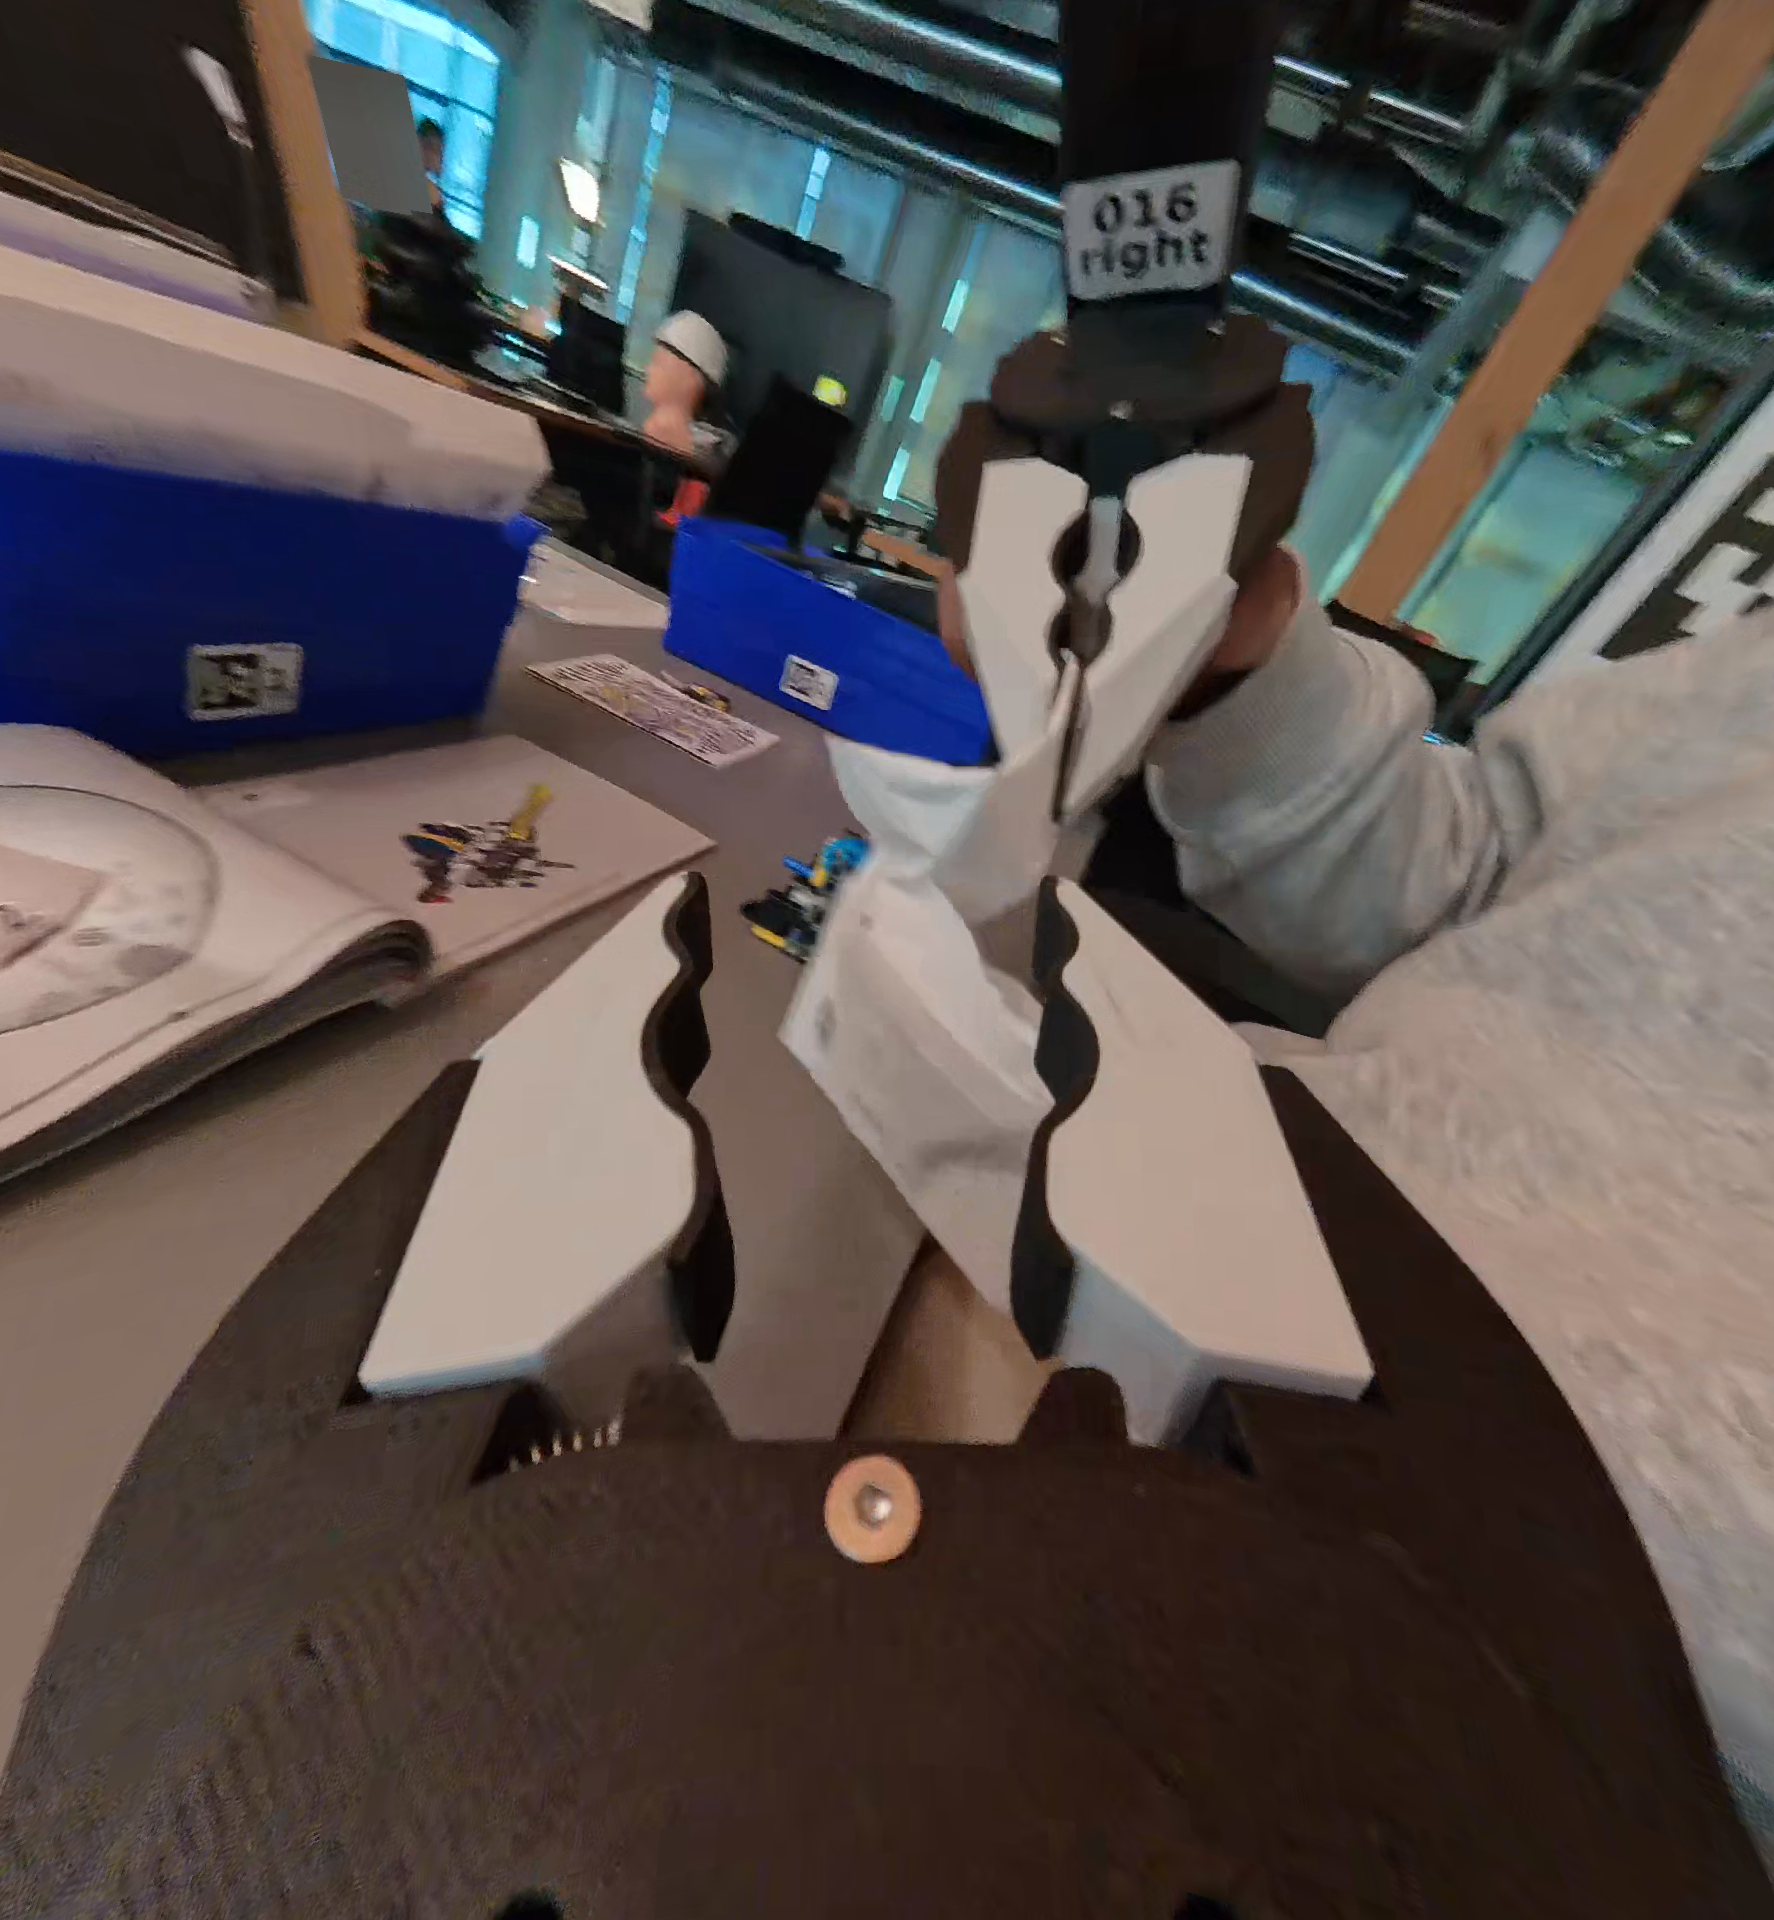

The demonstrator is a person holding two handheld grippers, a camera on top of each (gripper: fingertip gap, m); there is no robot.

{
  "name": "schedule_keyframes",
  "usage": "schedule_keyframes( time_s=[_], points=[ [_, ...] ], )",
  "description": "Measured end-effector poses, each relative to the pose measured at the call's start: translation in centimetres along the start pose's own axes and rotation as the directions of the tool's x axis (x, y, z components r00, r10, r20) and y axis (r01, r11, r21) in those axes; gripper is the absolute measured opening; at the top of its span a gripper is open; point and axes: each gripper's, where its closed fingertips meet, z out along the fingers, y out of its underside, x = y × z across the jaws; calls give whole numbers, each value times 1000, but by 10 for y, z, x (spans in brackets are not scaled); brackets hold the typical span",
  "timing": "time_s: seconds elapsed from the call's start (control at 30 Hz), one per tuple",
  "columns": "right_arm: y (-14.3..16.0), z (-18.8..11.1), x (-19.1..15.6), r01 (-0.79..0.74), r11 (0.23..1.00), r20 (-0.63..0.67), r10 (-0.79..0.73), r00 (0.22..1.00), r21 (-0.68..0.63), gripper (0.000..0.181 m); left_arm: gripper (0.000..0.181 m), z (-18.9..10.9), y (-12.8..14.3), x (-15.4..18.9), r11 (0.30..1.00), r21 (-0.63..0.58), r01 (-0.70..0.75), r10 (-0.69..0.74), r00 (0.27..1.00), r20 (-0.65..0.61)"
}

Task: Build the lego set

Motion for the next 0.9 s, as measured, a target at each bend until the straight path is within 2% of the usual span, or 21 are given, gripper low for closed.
schedule_keyframes(
  time_s=[0.07,0.17,0.33,0.4,0.57,0.67,0.9],
  points=[
    [-4,-1,-3,14,999,16,-15,1000,31,0,58,3,3,7,999,-13,48,-48,998,-48],
    [-5,-1,-8,37,998,32,-39,999,55,0,22,6,7,5,997,-31,66,-68,997,-46],
    [-5,-3,-11,30,997,51,-34,998,72,0,13,3,2,8,998,0,57,-57,996,-64],
    [-4,-5,-9,24,997,43,-27,999,77,0,0,3,1,8,999,6,40,-40,998,-57],
    [-6,-19,11,-36,989,-68,46,997,144,0,0,0,-6,3,999,38,25,-24,1000,-19],
    [-2,-20,23,-92,981,-121,113,986,169,0,0,2,-3,-2,1000,10,10,-10,1000,22],
    [-1,-22,29,-206,948,-118,240,964,243,0,0,1,-4,-8,1000,4,29,-29,998,51]
  ],
)
